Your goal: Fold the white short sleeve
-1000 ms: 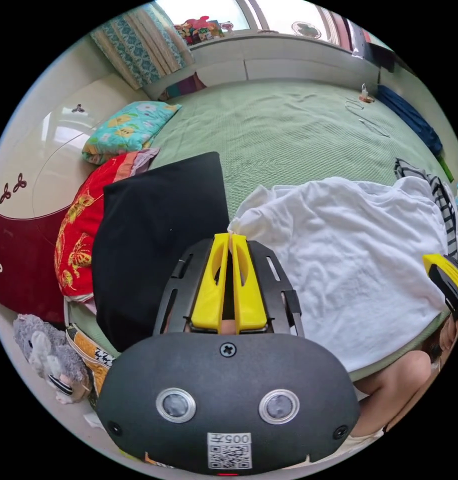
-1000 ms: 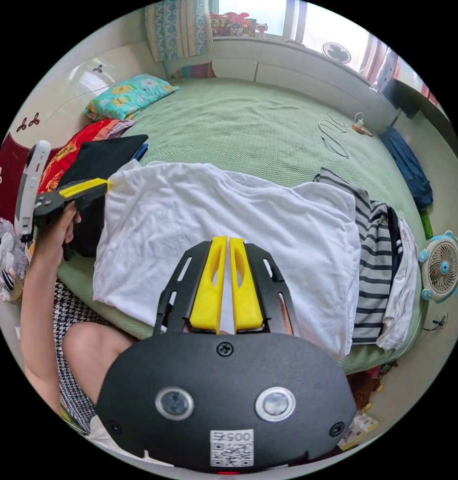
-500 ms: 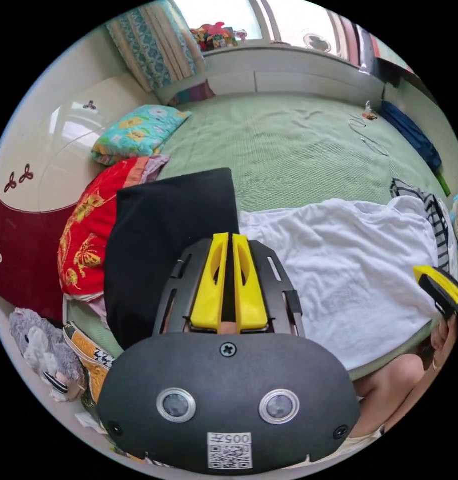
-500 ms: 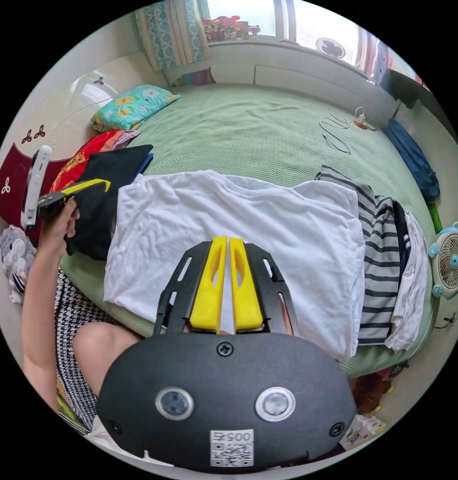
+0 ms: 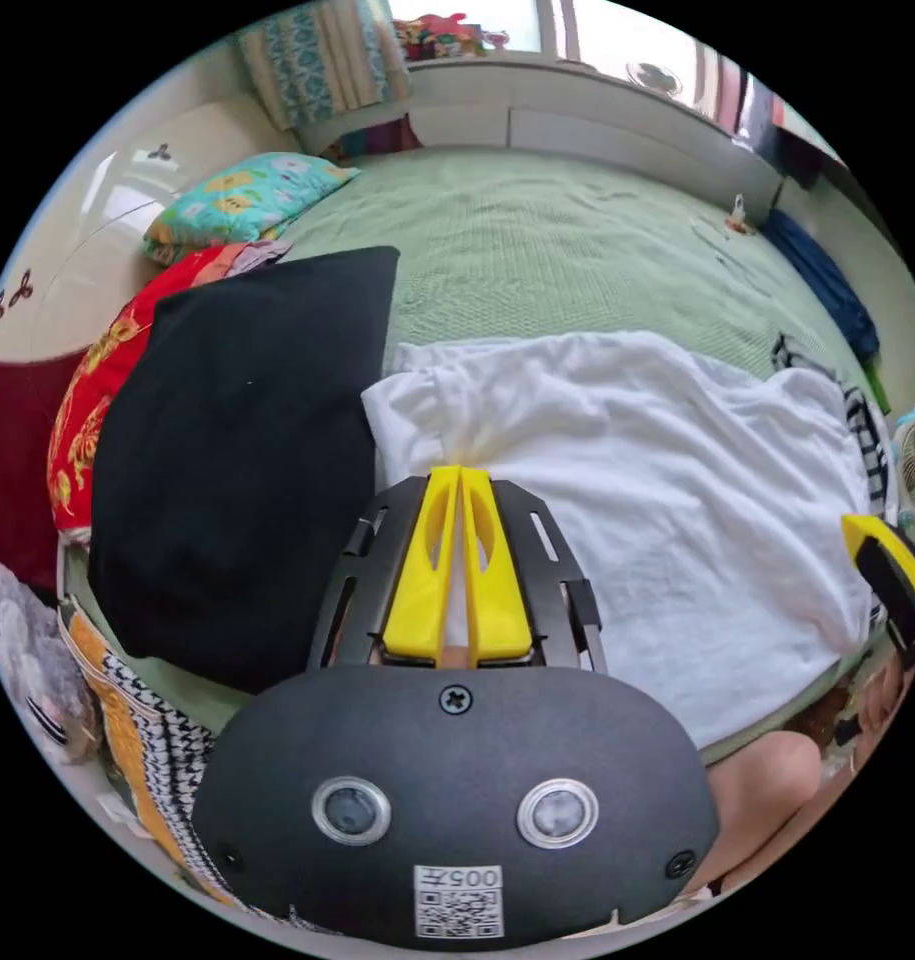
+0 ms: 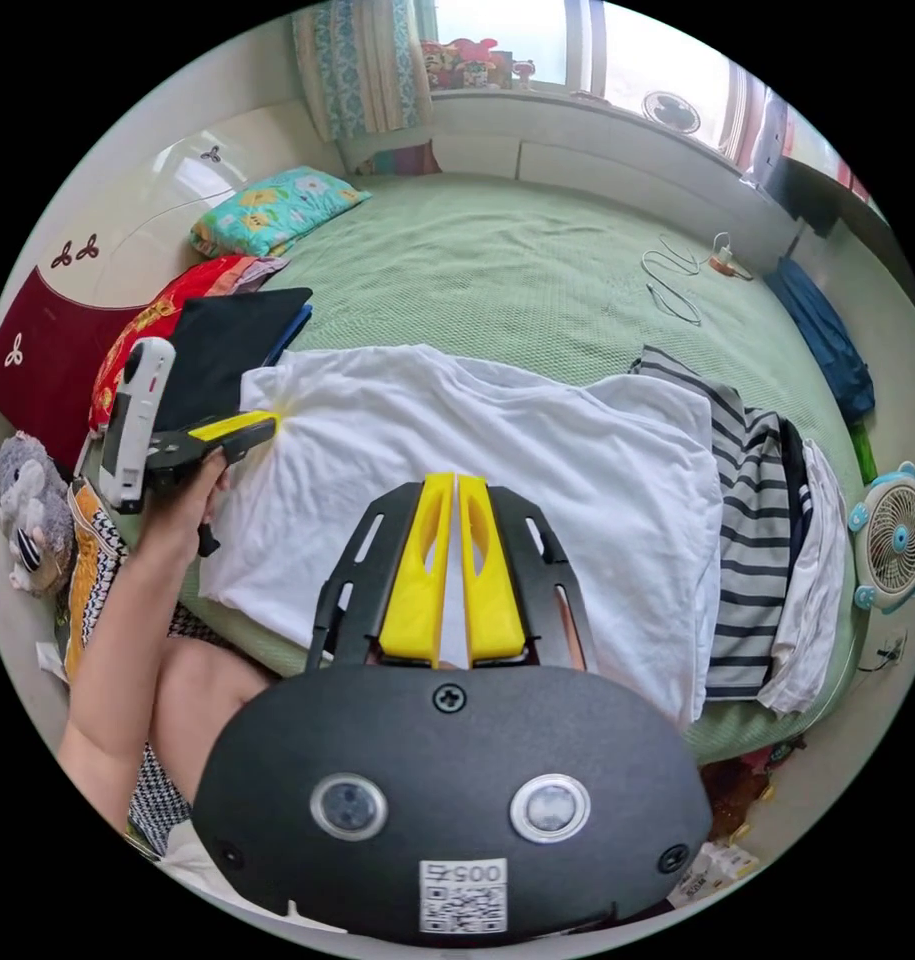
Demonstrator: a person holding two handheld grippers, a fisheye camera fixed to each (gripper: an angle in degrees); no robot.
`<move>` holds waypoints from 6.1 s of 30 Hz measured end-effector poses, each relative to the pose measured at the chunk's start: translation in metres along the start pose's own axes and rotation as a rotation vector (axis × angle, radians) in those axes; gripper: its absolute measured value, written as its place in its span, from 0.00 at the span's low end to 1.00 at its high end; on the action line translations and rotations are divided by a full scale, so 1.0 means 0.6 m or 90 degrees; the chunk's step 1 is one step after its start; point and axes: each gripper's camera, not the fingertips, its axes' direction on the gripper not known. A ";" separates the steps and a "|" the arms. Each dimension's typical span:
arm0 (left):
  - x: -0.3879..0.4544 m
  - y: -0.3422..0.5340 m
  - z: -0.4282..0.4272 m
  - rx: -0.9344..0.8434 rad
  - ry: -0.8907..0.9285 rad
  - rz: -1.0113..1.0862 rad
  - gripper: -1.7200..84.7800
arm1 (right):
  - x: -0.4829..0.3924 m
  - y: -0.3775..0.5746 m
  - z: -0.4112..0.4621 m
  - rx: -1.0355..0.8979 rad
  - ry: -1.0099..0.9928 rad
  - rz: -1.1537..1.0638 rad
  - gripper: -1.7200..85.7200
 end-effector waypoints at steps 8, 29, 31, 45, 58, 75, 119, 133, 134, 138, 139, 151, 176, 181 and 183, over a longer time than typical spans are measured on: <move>0.083 0.090 -0.018 0.002 0.108 0.091 0.02 | 0.002 0.038 -0.025 0.107 0.064 -0.004 0.00; -0.012 0.085 0.013 -0.078 0.231 0.078 0.02 | -0.012 0.092 0.017 0.123 -0.047 -0.074 0.08; -0.013 0.081 -0.001 -0.085 0.221 0.092 0.02 | -0.022 0.093 0.026 0.125 -0.061 -0.083 0.09; -0.130 0.075 -0.155 0.065 0.217 0.060 0.01 | -0.036 -0.008 0.117 0.064 0.013 -0.267 0.16; -0.128 0.086 -0.200 0.091 0.237 0.067 0.02 | 0.002 0.039 0.095 0.090 0.006 -0.262 0.02; -0.114 0.305 -0.422 0.185 0.193 0.159 0.15 | 0.018 0.351 -0.248 0.209 -0.141 -0.309 0.03; -0.070 0.097 -0.099 0.099 0.200 0.067 0.13 | 0.273 0.017 -0.047 0.134 0.092 -0.075 0.00; -0.086 0.118 -0.127 0.177 0.203 0.029 0.13 | 0.223 -0.255 -0.146 0.272 0.268 0.035 0.01; -0.084 0.118 -0.126 0.179 0.197 0.029 0.13 | 0.225 -0.276 -0.131 0.233 0.282 0.054 0.03; -0.077 0.128 -0.126 0.183 0.207 0.036 0.13 | 0.211 -0.259 -0.081 0.150 0.223 0.038 0.11; -0.071 0.133 -0.127 0.180 0.215 0.045 0.13 | 0.206 -0.246 -0.075 0.146 0.206 0.021 0.12; 0.145 0.190 -0.120 0.107 0.348 0.256 0.18 | 0.024 0.118 -0.004 0.029 0.144 -0.372 0.17; 0.268 0.277 -0.200 0.063 0.198 0.279 0.03 | 0.235 0.302 -0.167 0.076 0.267 -0.091 0.00; 0.280 0.320 -0.234 0.040 0.199 0.308 0.03 | 0.316 0.334 -0.149 0.046 0.280 0.017 0.00; 0.292 0.331 -0.231 0.027 0.194 0.317 0.03 | 0.350 0.333 -0.114 0.006 0.275 0.065 0.02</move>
